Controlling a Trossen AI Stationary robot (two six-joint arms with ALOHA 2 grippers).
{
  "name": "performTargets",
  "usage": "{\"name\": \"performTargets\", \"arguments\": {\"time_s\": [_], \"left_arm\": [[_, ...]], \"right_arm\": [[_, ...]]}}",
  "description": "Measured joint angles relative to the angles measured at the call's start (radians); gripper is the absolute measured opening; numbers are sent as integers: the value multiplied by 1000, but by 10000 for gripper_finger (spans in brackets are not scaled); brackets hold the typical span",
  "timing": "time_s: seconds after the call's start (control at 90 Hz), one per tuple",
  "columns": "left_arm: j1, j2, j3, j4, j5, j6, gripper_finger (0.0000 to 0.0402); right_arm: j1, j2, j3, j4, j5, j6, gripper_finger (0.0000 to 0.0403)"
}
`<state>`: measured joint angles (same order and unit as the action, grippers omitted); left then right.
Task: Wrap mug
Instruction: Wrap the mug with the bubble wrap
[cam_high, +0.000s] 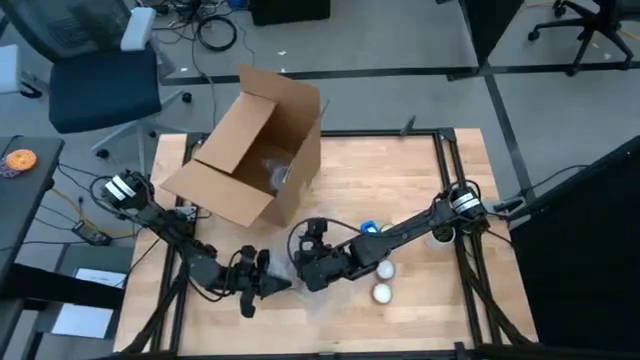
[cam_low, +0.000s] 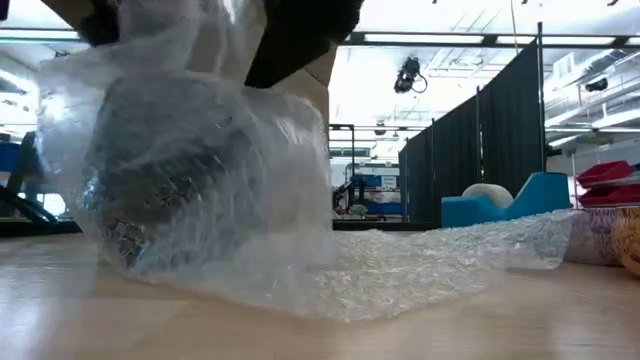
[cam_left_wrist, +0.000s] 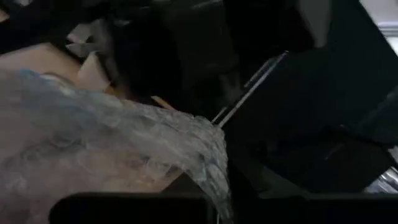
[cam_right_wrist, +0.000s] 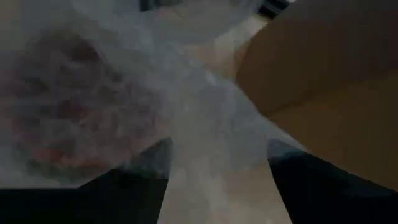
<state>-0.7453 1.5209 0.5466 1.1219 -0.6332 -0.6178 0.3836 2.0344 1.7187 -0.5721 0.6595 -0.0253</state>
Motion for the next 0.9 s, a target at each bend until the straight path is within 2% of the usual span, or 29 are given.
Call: {"name": "performTargets", "arguments": {"time_s": [0.2,0.411,0.544,0.744,0.9], "left_arm": [[6,9,33,-62,8,40,0],[26,10,32,-70,6,36,0],[26,10,32,-67,6,37,0],[26,10,32,-58,6,37,0],[26,10,32,-43,6,38,0]], "right_arm": [[37,-87,0,-87,-60,100,240],[82,-157,0,-89,-63,178,232],[99,-167,0,-101,-161,263,222],[118,-156,-15,-165,-271,444,186],[125,-156,-92,-135,-246,496,138]]}}
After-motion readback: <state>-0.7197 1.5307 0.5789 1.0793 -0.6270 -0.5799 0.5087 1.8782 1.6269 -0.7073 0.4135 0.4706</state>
